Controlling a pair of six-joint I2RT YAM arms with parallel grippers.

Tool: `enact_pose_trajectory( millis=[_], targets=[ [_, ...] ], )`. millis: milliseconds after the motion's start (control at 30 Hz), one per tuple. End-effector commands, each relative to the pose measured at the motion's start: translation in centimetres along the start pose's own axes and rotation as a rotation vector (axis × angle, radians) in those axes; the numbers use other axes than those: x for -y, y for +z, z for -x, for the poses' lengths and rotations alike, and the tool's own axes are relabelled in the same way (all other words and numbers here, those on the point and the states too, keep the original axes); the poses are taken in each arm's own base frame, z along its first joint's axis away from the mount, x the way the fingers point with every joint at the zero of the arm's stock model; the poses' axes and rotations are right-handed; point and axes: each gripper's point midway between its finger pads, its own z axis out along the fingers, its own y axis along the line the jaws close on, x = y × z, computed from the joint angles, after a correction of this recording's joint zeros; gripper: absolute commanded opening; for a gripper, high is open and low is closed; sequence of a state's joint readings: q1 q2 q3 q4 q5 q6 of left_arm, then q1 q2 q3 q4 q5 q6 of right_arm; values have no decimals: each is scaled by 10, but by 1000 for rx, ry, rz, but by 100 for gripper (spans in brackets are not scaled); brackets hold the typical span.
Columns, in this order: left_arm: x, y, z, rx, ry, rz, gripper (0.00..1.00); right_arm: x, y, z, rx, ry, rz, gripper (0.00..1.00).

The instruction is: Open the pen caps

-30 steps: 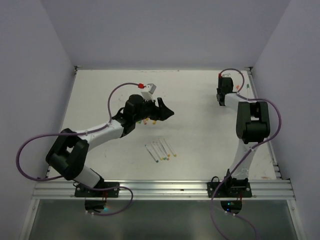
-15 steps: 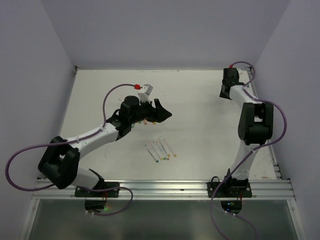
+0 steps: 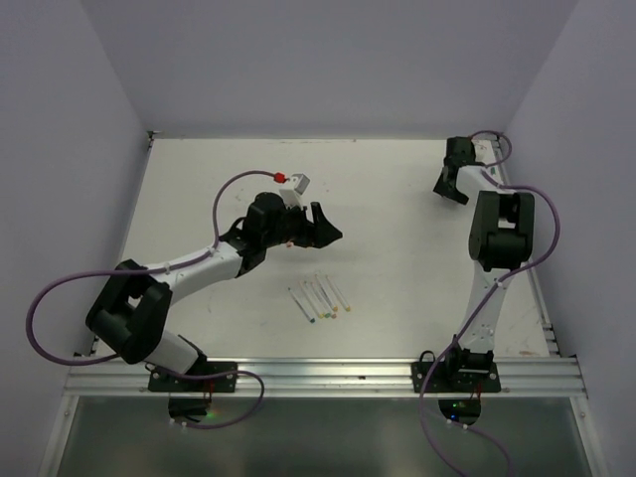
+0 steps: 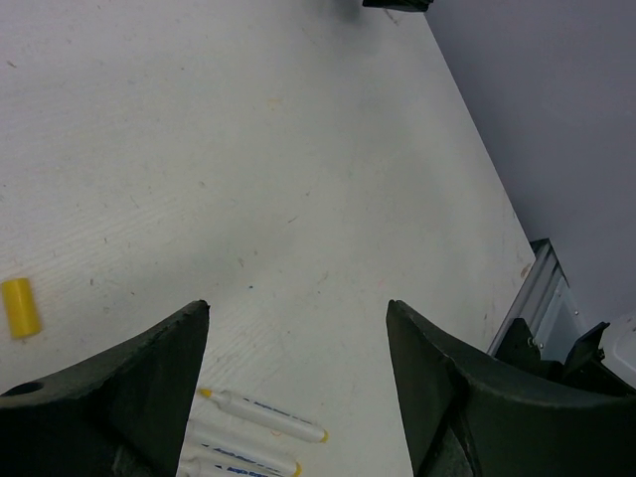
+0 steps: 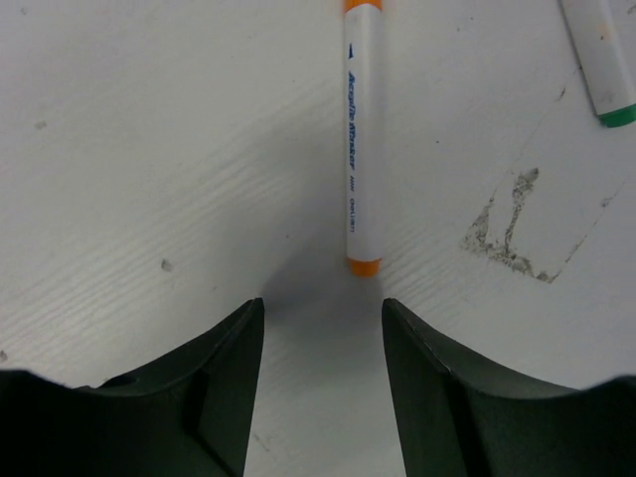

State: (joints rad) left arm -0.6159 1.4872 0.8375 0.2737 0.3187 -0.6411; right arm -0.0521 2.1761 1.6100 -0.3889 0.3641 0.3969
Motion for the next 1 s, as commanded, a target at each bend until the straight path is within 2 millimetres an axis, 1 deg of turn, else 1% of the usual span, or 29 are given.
enact_pose_trajectory(
  millis=[0,167,333,433,500,600,633,733,767,800,833,900,933,967],
  targets=[
    [10,2,12,27,46,-45,75,3,-6,26,56,34,16,55],
    [10,5,13,25,46,-49,75,16,-3,27,46,39,3,55],
    [8,7,9,13,42,-54,75,19,5,31,32,47,28,56],
    [8,8,9,15,43,-50,75,16,11,30,12,62,52,53],
    [8,7,10,16,44,-51,75,15,18,27,-8,73,63,48],
    [8,8,10,15,43,-50,75,16,22,23,-25,85,77,41],
    [7,8,10,15,45,-50,75,18,23,24,-22,88,78,40],
    [6,10,9,11,42,-47,75,19,26,19,-33,83,82,36],
    [6,10,8,10,41,-47,75,19,26,18,-36,81,84,31],
    [6,10,9,10,40,-49,75,19,27,17,-39,84,91,29],
    [6,10,8,7,40,-50,75,18,28,14,-45,82,94,21],
    [6,10,7,5,39,-49,75,18,30,12,-52,82,104,12],
    [5,10,6,4,39,-45,75,18,31,9,-58,79,111,4],
    [5,10,7,4,40,-43,75,17,31,9,-59,76,115,0]
  ],
)
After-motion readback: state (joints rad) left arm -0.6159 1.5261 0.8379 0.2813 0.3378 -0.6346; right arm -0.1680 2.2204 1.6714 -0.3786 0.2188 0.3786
